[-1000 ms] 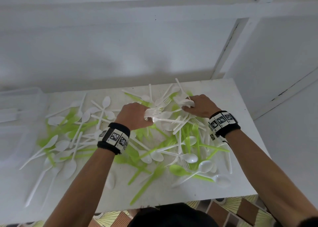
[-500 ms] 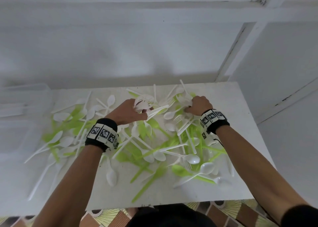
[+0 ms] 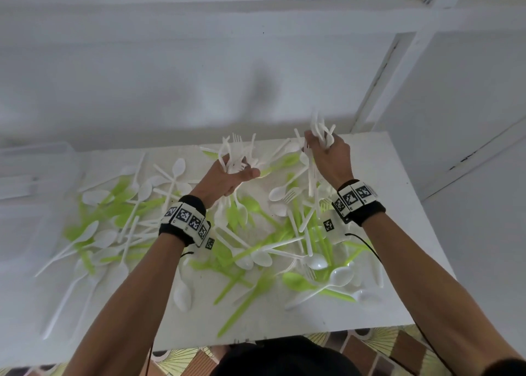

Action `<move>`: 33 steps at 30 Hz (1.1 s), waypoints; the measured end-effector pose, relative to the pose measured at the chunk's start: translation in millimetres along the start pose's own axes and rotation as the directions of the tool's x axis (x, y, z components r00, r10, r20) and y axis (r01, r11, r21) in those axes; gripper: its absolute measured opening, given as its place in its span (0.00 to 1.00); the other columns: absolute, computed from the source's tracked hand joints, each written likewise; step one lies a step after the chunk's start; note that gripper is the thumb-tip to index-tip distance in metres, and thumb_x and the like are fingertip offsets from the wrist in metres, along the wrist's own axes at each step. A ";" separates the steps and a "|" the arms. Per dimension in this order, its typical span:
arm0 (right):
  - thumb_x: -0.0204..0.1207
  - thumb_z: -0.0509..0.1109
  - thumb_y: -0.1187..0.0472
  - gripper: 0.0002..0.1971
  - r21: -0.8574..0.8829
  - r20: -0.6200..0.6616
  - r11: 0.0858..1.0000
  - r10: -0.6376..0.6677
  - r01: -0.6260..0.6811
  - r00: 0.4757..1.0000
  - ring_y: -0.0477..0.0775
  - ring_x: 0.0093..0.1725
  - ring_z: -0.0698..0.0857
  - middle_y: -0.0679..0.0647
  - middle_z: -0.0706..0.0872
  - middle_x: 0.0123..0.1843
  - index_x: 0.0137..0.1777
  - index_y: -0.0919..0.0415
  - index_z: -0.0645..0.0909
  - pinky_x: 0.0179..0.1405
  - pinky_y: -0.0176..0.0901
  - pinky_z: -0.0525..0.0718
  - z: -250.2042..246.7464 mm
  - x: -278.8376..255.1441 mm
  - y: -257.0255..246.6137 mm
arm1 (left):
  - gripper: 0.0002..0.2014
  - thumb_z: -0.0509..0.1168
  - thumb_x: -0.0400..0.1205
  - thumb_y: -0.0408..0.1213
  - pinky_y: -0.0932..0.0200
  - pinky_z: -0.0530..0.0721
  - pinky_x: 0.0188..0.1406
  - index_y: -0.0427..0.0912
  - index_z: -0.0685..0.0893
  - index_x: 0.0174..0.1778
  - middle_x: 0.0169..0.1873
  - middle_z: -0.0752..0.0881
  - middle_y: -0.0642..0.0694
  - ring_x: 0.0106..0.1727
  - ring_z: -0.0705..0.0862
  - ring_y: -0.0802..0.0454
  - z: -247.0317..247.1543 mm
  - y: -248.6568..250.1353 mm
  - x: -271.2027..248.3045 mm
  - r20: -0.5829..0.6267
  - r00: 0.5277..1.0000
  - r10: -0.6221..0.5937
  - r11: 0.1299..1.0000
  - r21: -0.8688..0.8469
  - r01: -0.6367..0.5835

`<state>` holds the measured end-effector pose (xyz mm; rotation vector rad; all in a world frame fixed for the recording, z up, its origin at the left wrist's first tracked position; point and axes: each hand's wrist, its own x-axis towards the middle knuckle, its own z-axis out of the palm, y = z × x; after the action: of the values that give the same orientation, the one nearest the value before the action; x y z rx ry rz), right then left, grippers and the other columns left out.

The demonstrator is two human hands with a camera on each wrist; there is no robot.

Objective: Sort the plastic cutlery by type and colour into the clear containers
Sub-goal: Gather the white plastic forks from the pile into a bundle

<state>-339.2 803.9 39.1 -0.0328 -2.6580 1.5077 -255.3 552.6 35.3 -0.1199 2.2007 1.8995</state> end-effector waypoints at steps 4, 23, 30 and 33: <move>0.85 0.65 0.42 0.18 0.204 -0.016 0.979 0.005 -0.002 1.000 0.40 0.30 0.84 0.49 0.91 0.33 0.39 0.53 0.84 0.39 0.38 0.81 -0.9 0.4 -5.2 | 0.09 0.74 0.81 0.32 0.65 0.62 0.19 0.37 0.82 0.51 0.34 0.75 0.41 0.23 0.64 0.53 6.8 7.5 14.9 0.064 0.998 0.021 1.000 -0.012 -0.020; 0.77 0.74 0.53 0.19 -0.588 0.705 0.646 0.114 0.487 0.700 0.59 0.62 0.81 0.58 0.82 0.58 0.65 0.56 0.78 0.48 0.46 0.74 10.9 -5.8 34.3 | 0.20 0.77 0.78 0.49 0.53 0.78 0.27 0.41 0.77 0.34 0.23 0.79 0.45 0.23 0.77 0.47 8.2 8.3 82.6 -0.258 0.959 -0.116 0.987 0.082 0.141; 0.77 0.73 0.49 0.20 -0.595 0.699 0.604 0.061 0.531 0.713 0.59 0.55 0.82 0.58 0.81 0.54 0.65 0.56 0.78 0.45 0.46 0.72 12.9 -9.3 40.1 | 0.31 0.77 0.75 0.55 0.52 0.79 0.50 0.33 0.80 0.63 0.57 0.86 0.37 0.61 0.84 0.37 22.1 -5.6 115.0 -0.230 0.964 -0.131 0.577 0.774 0.262; 0.81 0.70 0.50 0.16 -0.564 0.705 0.596 -0.013 0.571 0.709 0.60 0.58 0.83 0.59 0.85 0.56 0.65 0.55 0.80 0.45 0.45 0.70 10.4 -10.5 43.0 | 0.32 0.78 0.74 0.56 0.50 0.81 0.53 0.35 0.80 0.64 0.60 0.85 0.37 0.62 0.84 0.37 28.7 -14.2 118.1 -0.233 0.958 -0.170 0.547 0.786 0.288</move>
<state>-330.6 816.4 -3.8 1.0418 -3.3316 0.1590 -363.4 589.1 -9.0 -0.3520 2.7420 0.5927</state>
